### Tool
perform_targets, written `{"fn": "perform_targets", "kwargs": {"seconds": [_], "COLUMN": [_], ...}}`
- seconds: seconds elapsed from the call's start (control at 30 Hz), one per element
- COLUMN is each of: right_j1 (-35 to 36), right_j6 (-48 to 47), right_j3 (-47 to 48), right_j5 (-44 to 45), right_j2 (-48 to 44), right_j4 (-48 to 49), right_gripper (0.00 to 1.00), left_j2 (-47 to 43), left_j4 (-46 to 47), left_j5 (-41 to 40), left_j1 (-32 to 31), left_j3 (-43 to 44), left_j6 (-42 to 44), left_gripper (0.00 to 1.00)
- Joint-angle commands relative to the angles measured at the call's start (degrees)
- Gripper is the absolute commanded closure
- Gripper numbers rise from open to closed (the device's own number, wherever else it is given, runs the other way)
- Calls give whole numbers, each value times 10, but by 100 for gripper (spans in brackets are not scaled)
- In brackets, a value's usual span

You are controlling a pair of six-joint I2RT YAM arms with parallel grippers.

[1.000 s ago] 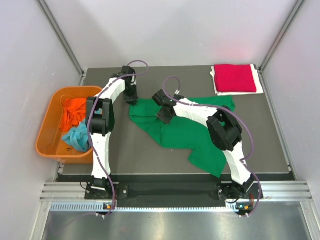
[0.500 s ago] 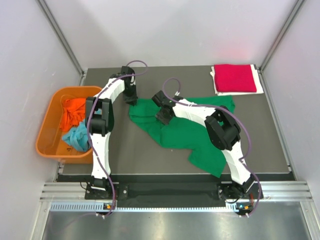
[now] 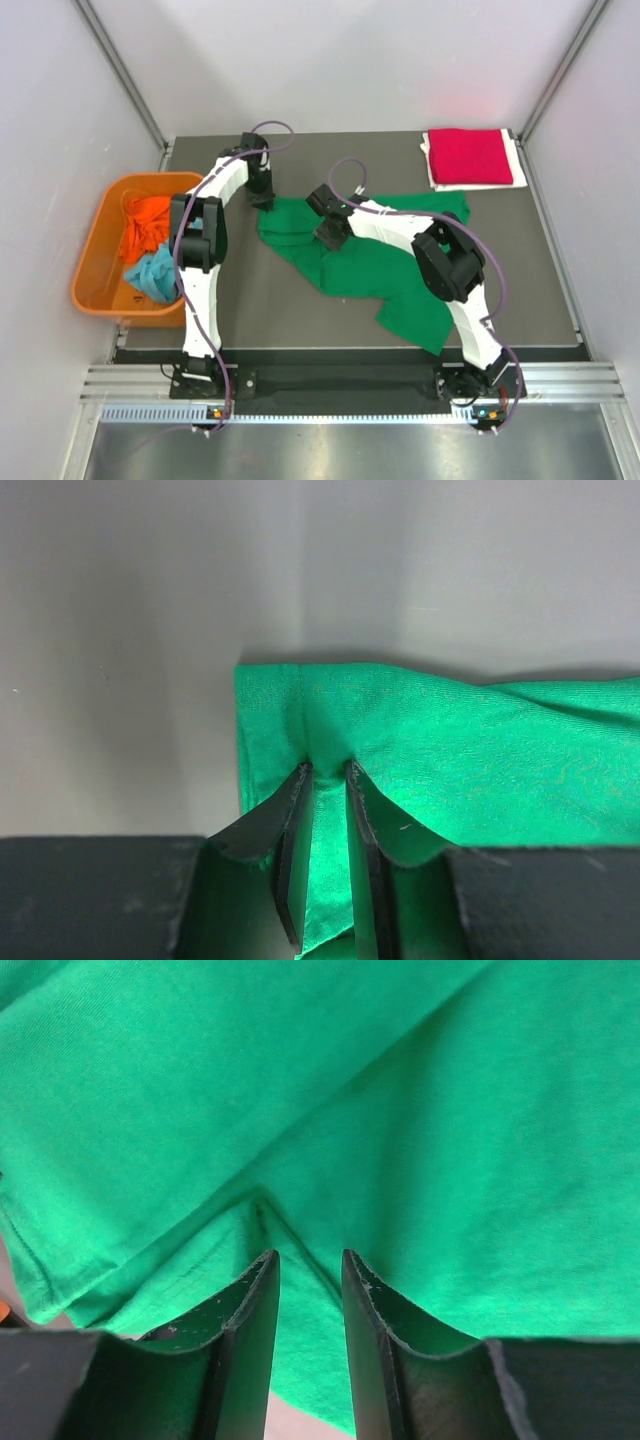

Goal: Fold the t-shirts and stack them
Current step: Fold the tshirt

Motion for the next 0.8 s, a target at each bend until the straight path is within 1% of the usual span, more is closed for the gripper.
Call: {"fn": "perform_targets", "kwargs": {"seconds": [0.0, 0.23, 0.77], "right_j1": [6, 8, 8], "right_j6": [17, 14, 19], "right_j3": [-12, -9, 34], "right_j5": [22, 29, 9], "right_j2": [-53, -62, 0], "right_j4": [24, 38, 35], "right_gripper": [68, 67, 68], "left_j2": [8, 7, 6], "left_j4": [27, 33, 35], "left_j5": [-19, -15, -12], "left_j1": [12, 12, 17], "left_j3": [-24, -29, -31], "left_j6": [0, -1, -1], "left_gripper": [75, 75, 75]}}
